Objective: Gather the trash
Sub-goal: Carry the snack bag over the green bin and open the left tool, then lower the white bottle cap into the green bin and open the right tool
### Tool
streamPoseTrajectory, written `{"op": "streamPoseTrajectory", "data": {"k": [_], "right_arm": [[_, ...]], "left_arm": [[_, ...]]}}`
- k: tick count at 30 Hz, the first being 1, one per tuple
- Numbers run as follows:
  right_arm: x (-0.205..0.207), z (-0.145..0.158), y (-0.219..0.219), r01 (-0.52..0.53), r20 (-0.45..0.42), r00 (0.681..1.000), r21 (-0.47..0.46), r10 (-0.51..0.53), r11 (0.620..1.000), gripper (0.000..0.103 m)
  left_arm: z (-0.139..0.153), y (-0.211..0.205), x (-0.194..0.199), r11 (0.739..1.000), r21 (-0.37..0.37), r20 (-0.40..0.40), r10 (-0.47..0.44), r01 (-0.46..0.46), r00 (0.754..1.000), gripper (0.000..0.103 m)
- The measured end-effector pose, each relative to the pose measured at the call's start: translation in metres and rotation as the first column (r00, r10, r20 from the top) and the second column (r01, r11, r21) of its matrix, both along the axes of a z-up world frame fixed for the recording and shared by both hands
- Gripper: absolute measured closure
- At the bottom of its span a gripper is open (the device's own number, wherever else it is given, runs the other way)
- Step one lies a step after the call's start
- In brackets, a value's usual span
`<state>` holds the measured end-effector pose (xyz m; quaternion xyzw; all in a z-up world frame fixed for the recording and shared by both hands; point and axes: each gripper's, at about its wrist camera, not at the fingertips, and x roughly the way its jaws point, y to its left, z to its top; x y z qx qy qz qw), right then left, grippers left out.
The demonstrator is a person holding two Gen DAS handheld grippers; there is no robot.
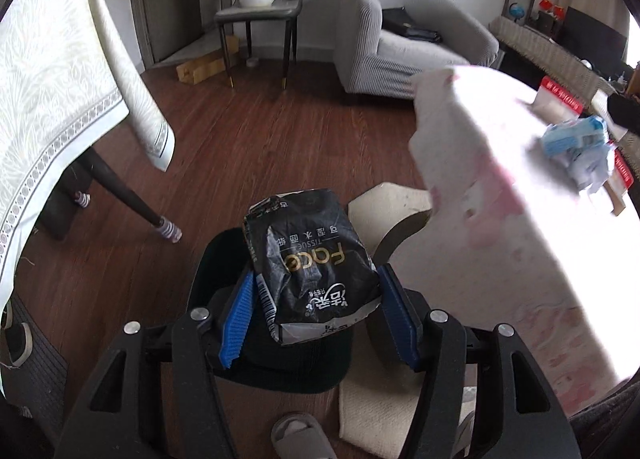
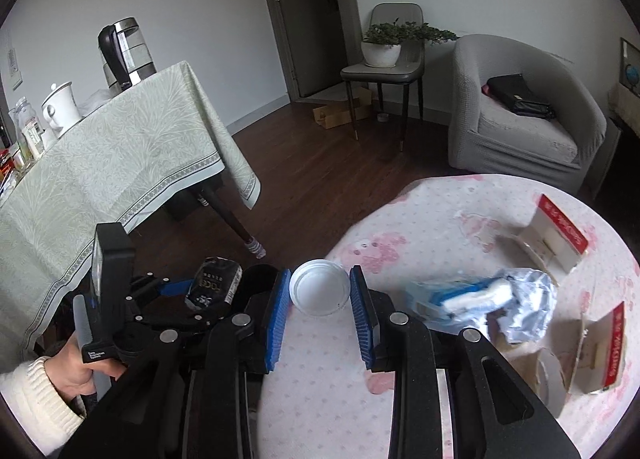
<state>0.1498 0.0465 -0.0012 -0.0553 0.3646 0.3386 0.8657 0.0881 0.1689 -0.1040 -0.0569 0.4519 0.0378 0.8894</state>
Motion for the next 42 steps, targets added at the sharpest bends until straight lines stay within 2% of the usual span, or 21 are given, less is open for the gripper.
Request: {"op": "streamPoseTrajectory", "data": {"k": [4, 9, 13, 15, 17, 22, 27, 38, 42], "right_arm": [[-0.001, -0.006, 0.031, -0.044, -0.012, 0.999, -0.003, 0.044, 0.999, 0.072], [-0.002, -0.016, 0.062, -0.089, -0.033, 0.995, -0.003, 0.089, 0.996, 0.072], [-0.001, -0.023, 0.086, -0.12, -0.049, 0.992, -0.005, 0.119, 0.993, 0.072], [0.0, -0.027, 0.094, -0.131, -0.056, 0.99, -0.009, 0.131, 0.991, 0.072], [0.001, -0.032, 0.104, -0.141, -0.064, 0.988, -0.016, 0.14, 0.99, 0.072], [0.003, -0.042, 0.122, -0.15, -0.082, 0.986, -0.033, 0.147, 0.988, 0.072], [0.006, -0.057, 0.141, -0.16, -0.109, 0.982, -0.058, 0.153, 0.985, 0.072], [0.006, -0.105, 0.189, -0.194, -0.193, 0.968, -0.159, 0.162, 0.968, 0.072], [0.01, -0.131, 0.205, -0.203, -0.23, 0.961, -0.204, 0.155, 0.958, 0.072]], "left_arm": [[-0.019, 0.017, 0.002, 1.0, -0.028, -0.059, -0.001, 0.0, 0.998, 0.04], [-0.041, 0.032, 0.004, 1.0, -0.03, -0.117, 0.005, -0.009, 0.993, 0.04], [-0.051, 0.041, 0.007, 0.999, -0.051, -0.144, 0.006, -0.014, 0.99, 0.037], [-0.052, 0.046, 0.009, 0.998, -0.054, -0.137, 0.014, -0.021, 0.99, 0.031], [-0.052, 0.051, 0.006, 0.998, -0.055, -0.128, 0.03, -0.037, 0.991, 0.029], [-0.043, 0.071, -0.003, 0.994, -0.063, -0.093, 0.084, -0.09, 0.992, 0.029], [-0.019, 0.084, -0.02, 0.994, -0.034, -0.016, 0.101, -0.101, 0.995, 0.03], [0.006, 0.121, -0.049, 0.986, -0.052, 0.045, 0.158, -0.156, 0.986, 0.051], [0.014, 0.129, -0.056, 0.984, -0.066, 0.064, 0.168, -0.164, 0.984, 0.056]]}}
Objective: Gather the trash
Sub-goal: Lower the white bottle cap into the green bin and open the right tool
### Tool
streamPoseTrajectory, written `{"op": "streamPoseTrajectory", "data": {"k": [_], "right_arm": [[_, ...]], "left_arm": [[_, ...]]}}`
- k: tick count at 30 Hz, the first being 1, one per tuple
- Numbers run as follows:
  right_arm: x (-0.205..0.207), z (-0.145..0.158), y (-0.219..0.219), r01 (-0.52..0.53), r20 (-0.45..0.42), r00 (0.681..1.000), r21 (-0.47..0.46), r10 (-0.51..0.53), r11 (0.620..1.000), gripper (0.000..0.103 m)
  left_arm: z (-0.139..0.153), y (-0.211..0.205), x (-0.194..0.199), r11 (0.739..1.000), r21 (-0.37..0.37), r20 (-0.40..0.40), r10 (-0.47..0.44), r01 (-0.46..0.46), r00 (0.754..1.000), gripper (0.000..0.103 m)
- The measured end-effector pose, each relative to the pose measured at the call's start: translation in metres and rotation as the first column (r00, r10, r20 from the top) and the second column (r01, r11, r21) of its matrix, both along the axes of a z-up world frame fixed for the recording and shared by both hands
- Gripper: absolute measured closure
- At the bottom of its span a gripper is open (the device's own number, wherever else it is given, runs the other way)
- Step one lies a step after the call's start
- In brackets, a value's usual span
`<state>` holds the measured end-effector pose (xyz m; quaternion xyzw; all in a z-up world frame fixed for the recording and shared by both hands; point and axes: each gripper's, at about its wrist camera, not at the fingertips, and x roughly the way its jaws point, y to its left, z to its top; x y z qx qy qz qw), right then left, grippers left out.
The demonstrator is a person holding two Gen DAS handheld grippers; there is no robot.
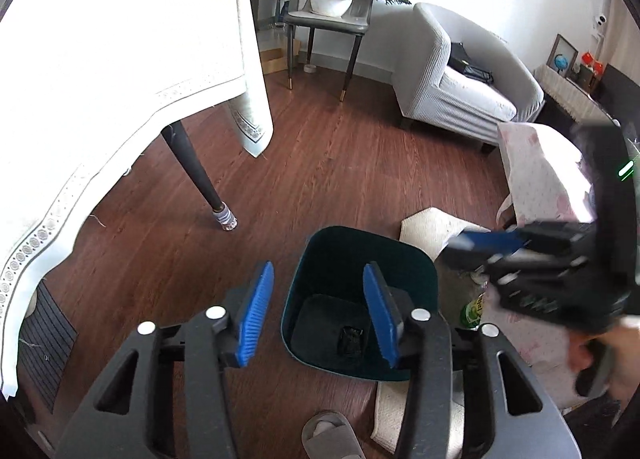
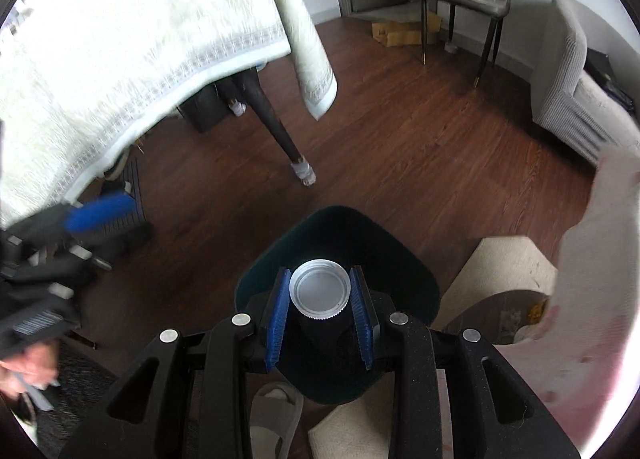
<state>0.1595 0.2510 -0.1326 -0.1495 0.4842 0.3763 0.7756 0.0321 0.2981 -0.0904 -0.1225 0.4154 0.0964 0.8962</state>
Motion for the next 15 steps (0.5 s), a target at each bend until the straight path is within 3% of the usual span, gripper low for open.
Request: {"op": "streamPoseTrajectory", "data": {"k": [5, 15], "right_arm": [[0.004, -0.04, 0.011, 0.0, -0.054, 0.999, -0.07, -0.004, 0.998, 0.072], [0.002, -0.098, 0.009, -0.01, -0.117, 0.993, -0.195, -0.013, 0.981, 0.072]], "left_arm": [[0.009, 0.004, -0.006, 1.0, -0.004, 0.028, 0.003, -0.003, 1.0, 0.065], [0.024, 0.004, -0.01, 1.0, -0.022, 0.083, 0.002, 0.0, 0.997, 0.068]]}}
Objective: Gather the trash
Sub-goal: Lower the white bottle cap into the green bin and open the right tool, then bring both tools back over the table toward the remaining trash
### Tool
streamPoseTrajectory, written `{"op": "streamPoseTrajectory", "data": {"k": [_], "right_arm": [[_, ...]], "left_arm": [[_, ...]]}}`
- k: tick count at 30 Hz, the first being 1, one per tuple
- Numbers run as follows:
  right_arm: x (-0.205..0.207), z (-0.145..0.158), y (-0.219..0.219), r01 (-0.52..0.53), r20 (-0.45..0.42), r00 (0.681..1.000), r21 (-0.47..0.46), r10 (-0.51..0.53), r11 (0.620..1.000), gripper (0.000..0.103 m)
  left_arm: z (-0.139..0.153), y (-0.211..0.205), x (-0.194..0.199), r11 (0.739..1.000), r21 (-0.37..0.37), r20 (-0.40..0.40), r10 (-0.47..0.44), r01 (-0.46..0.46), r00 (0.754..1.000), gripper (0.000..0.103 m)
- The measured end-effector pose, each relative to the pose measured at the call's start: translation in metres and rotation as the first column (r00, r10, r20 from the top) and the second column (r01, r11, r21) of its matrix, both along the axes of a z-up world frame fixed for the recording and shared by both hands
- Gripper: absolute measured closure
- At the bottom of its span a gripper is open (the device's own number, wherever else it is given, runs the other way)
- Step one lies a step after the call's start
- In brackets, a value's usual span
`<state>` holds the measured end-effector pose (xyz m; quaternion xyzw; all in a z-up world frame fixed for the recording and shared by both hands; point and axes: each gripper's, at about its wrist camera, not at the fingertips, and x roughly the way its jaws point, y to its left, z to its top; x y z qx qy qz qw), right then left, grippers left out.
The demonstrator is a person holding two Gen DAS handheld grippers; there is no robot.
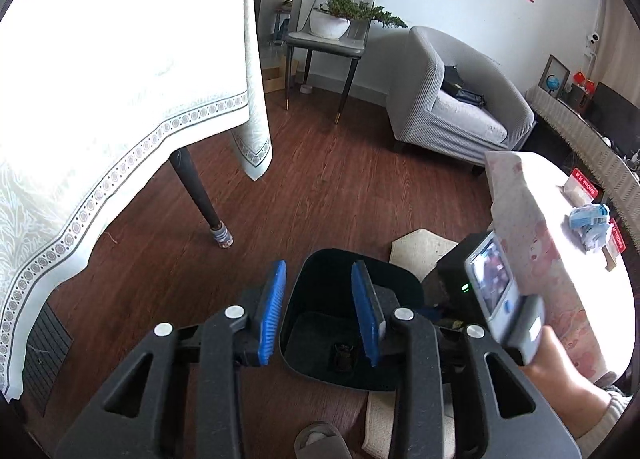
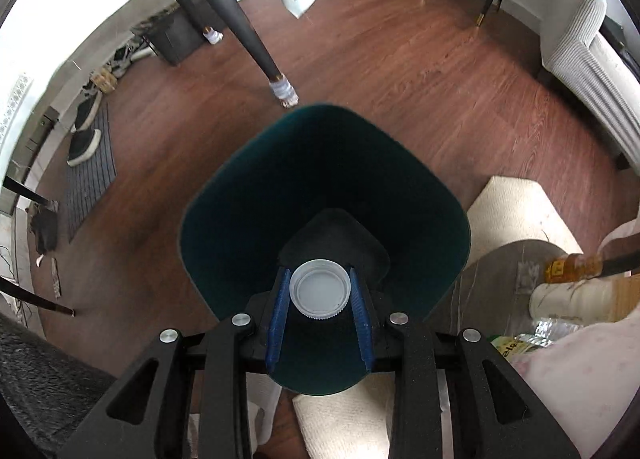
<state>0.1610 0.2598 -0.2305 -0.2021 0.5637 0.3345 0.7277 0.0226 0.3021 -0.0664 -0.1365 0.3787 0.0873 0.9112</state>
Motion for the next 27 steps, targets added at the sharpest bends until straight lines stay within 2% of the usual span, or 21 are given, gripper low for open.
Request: {"op": "streamPoseTrajectory", "data": {"k": [9, 11, 19, 27], "right_arm": [[0.002, -0.021, -0.011, 0.017, -0.032, 0.999, -0.043, -0.018, 0.999, 0.071], [0.001, -0.017, -0.012, 0.016, -0.031, 0.999, -0.032, -0.017, 0.999, 0.064], [-0.004, 0.016, -0.013, -0.007, 0.009, 1.0, 0.05, 0.007, 0.999, 0.063], [-0.019, 0.075, -0.023, -0.034, 0.09, 0.996, 0.152, 0.021, 0.988, 0.063]], "left_arm": [[0.008, 0.0, -0.002, 1.0, -0.009, 0.024, -0.011, 0.012, 1.0, 0.069], [0.01, 0.001, -0.004, 1.0, -0.01, 0.026, -0.006, 0.007, 1.0, 0.069], [0.018, 0.001, -0.006, 1.0, -0.012, 0.044, -0.001, 0.001, 0.999, 0.069], [0.029, -0.007, -0.005, 1.0, -0.01, 0.067, -0.002, 0.003, 0.998, 0.069]]}}
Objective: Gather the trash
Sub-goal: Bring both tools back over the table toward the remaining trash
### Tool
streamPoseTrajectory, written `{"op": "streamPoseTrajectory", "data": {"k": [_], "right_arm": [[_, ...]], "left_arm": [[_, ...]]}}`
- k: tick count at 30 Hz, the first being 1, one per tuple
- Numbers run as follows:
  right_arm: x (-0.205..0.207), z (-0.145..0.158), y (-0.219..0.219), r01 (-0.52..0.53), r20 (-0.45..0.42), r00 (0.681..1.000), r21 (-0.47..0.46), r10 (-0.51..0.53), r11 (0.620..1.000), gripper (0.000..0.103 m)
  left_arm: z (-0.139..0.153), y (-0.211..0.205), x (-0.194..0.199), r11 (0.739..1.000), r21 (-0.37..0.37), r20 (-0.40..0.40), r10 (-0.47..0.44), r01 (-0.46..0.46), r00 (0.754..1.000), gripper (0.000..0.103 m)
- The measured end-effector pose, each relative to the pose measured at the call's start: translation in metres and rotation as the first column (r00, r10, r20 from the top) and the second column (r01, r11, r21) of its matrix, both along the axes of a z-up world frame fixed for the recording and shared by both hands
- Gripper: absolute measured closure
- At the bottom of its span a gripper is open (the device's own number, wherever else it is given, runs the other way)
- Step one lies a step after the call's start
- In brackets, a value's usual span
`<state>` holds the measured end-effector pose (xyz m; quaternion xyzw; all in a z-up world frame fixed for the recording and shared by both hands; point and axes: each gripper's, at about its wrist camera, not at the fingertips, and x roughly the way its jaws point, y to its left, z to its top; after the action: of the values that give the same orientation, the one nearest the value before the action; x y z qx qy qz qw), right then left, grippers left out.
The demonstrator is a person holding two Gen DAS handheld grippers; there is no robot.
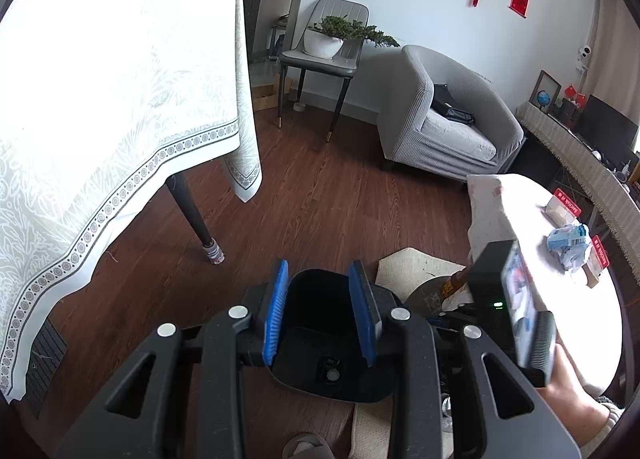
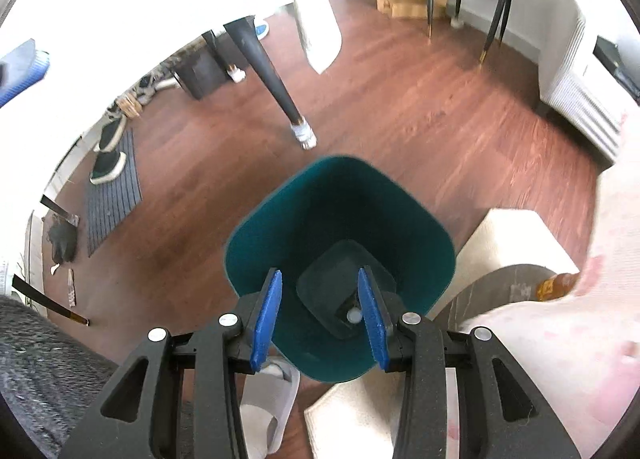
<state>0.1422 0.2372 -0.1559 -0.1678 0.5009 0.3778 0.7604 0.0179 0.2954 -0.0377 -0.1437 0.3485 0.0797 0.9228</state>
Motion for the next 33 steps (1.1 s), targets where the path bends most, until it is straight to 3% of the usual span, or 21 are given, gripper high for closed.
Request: {"op": "streamPoseTrajectory", "data": {"k": [9, 16, 33], "right_arm": [[-0.009, 0.072, -0.033, 0.002, 0.127, 0.992, 0.104, -0.015, 0.995, 0.063], [-0.01, 0.108, -0.072, 0.039, 0.192, 0.979, 0.148, -0.068, 0.988, 0.063], [-0.019, 0.142, -0.185, 0.168, 0.265, 0.94, 0.18, -0.213, 0.969, 0.063]], "left_arm": [[0.011, -0.022, 0.008, 1.0, 0.015, 0.023, -0.025, 0.024, 0.999, 0.068], [0.018, -0.05, 0.018, 0.997, 0.022, 0.041, -0.068, 0.068, 0.997, 0.058], [0.029, -0.151, 0.046, 0.975, 0.039, 0.065, -0.222, 0.22, 0.973, 0.041]]}}
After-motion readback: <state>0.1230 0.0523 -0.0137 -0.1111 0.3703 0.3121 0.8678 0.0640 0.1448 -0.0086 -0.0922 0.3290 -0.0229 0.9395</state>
